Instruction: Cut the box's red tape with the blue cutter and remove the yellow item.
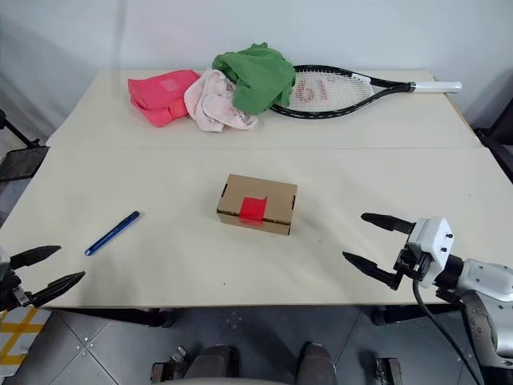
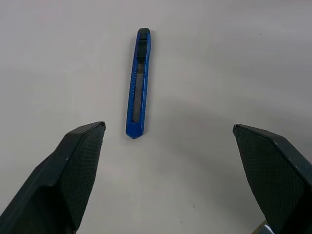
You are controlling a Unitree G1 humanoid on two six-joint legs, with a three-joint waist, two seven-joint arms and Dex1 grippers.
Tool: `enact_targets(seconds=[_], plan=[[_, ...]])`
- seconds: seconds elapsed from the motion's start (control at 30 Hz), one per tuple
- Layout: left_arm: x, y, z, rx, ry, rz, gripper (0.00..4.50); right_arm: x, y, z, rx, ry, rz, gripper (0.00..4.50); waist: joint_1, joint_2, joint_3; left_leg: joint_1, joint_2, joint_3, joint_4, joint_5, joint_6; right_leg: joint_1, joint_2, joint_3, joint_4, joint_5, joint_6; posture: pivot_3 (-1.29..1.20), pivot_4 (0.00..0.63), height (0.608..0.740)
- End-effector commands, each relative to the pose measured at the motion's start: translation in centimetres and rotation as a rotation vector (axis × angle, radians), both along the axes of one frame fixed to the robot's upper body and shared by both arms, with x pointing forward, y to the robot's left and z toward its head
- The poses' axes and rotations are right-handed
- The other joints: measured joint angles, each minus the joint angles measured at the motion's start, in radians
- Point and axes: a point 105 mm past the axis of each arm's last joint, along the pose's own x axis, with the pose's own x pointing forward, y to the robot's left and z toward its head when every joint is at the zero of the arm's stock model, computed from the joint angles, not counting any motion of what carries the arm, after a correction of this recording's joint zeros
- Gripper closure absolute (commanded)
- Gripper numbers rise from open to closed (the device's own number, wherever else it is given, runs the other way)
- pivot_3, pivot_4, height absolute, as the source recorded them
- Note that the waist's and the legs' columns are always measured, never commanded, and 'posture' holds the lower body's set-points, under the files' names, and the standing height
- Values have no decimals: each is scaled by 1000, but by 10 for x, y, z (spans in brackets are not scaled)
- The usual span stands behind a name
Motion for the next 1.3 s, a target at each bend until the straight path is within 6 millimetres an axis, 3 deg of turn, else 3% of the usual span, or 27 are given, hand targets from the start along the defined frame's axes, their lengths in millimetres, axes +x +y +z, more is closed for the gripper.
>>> enact_targets(seconds=[0.03,0.13,0.23,0.43,0.6,0.67,0.77,0.87,1.03,1.3], plan=[[5,-13,11,-13,-36,-27,38,-5,1,8,21,-40,-6,0,-1,0,0,0,0,0,0,0,0,0,0,0,0,0,0,0,150,740],[14,-40,20,-79,-47,-100,11,-12,6,2,36,-11,-8,171,2,0,0,0,0,0,0,0,0,0,0,0,0,0,0,0,150,740],[31,-72,26,-92,-80,-181,630,-16,17,-10,6,33,-6,935,7,0,0,0,0,0,1,0,0,0,0,0,1,0,0,0,150,740],[79,-130,33,-68,-149,-308,2496,6,36,-15,15,19,-118,3036,8,0,0,0,0,0,4,0,0,0,0,2,3,0,0,0,150,740],[144,-165,40,-70,-225,-257,3954,15,78,-26,18,86,-83,4500,21,-1,-1,0,0,0,4,1,-1,-1,1,2,4,0,0,0,150,740],[161,-177,38,-85,-198,-242,4471,19,91,-30,26,111,-82,4500,21,-1,-1,0,0,0,5,1,-1,-1,1,1,4,1,0,0,150,740],[174,-202,33,-72,-171,-293,4471,38,99,-34,7,114,-167,4500,18,-1,-1,-1,0,2,6,1,-1,-1,1,2,3,1,0,0,150,740],[173,-215,28,-77,-134,-354,4471,53,90,-26,14,89,-255,4500,17,-1,-1,-2,0,2,6,1,-1,-1,1,2,3,1,0,0,150,740],[169,-225,22,-85,-89,-412,4471,57,92,-23,11,117,-214,4500,19,-1,-1,-2,0,2,5,1,-1,-1,1,1,3,1,0,0,150,740],[113,-237,0,-158,88,-612,4471,88,88,-21,7,68,-268,4500,-3,-1,-1,-1,0,2,5,1,-1,-1,1,2,3,1,0,0,150,740]])
